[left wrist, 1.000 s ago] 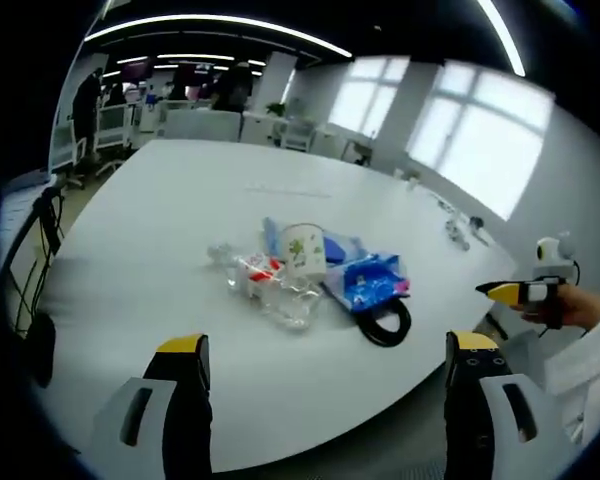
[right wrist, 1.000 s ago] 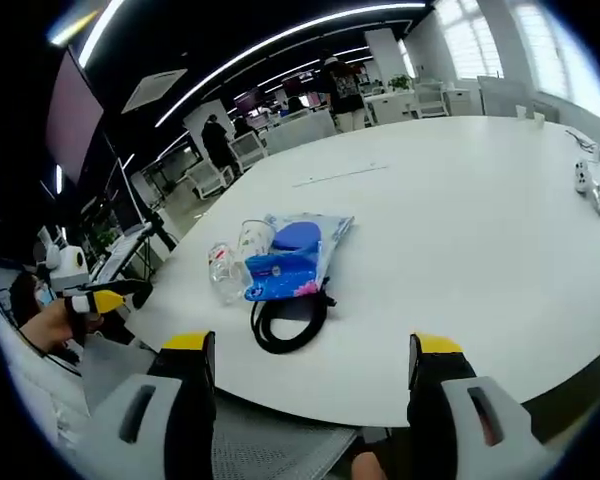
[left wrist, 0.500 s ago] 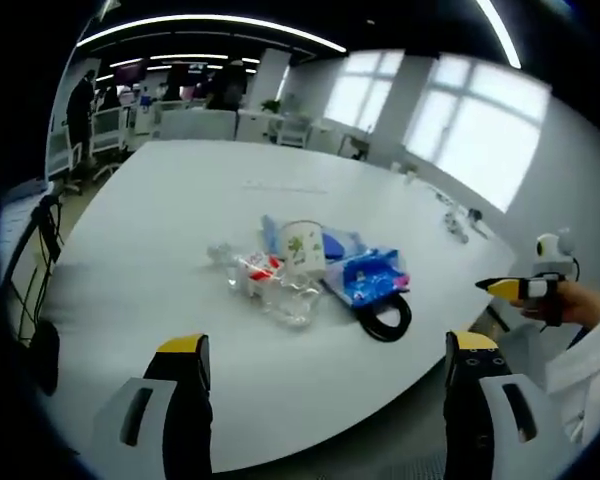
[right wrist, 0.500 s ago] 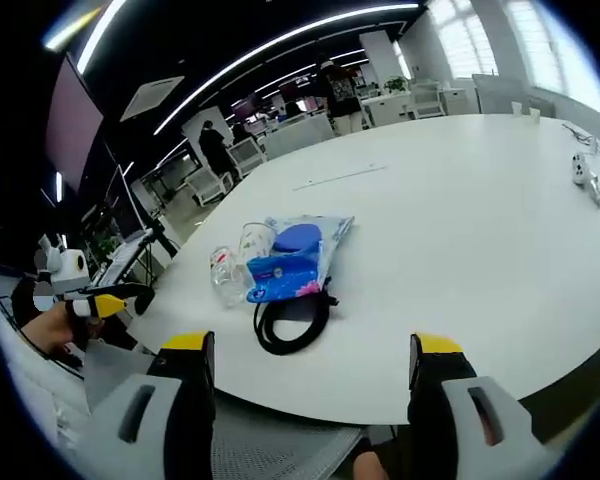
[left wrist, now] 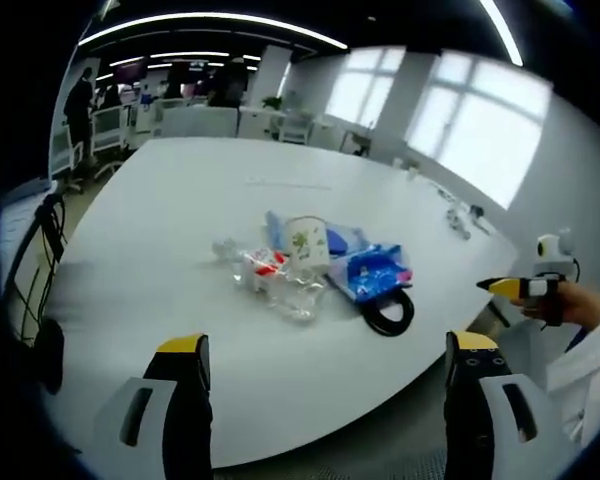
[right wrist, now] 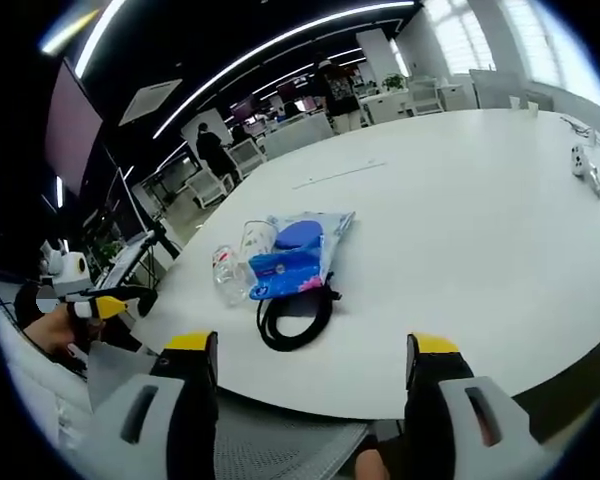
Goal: Arrange the tabletop items into an orderly group along one side of the table until the central work area is clear of visible clutter.
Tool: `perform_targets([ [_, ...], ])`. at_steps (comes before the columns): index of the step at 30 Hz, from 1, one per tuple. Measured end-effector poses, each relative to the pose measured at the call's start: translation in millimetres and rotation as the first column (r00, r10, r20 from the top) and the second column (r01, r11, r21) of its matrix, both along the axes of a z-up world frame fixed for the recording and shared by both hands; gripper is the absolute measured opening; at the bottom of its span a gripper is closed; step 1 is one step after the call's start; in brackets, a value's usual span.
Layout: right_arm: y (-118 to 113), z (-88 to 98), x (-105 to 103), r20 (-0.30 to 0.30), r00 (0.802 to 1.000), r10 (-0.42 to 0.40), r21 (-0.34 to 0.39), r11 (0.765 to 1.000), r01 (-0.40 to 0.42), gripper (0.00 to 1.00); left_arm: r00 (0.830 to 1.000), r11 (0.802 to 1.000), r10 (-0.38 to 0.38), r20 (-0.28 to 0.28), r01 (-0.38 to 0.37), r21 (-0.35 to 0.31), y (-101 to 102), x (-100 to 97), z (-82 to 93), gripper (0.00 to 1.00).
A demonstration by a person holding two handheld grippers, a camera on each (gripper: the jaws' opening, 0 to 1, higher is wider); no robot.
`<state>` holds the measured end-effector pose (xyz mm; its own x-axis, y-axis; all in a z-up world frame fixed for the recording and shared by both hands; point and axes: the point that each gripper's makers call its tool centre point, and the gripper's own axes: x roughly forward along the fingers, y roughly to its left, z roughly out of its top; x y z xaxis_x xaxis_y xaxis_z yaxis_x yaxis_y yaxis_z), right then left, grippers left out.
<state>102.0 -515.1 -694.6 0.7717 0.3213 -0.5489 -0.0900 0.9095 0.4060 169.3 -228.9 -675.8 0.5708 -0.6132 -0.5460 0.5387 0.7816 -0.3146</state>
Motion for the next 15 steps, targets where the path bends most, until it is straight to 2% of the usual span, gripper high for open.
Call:
perform_targets([
  [9, 5.0, -3.4, -6.6, -0.008, 1.000, 0.008, 0.019, 1.000, -0.008, 0.73, 1.000, 1.000, -0.003, -0.001, 0.003, -0.005, -1.2, -2.8, 2.0, 0.94],
  [15, -0.5, -4.2, -7.2, -0.007, 1.000, 0.001, 0.025, 1.000, -0.001, 0.72, 1.000, 1.000, -0.001, -0.002, 0.001, 0.002, -2.3, -8.3, 1.1, 0.94],
])
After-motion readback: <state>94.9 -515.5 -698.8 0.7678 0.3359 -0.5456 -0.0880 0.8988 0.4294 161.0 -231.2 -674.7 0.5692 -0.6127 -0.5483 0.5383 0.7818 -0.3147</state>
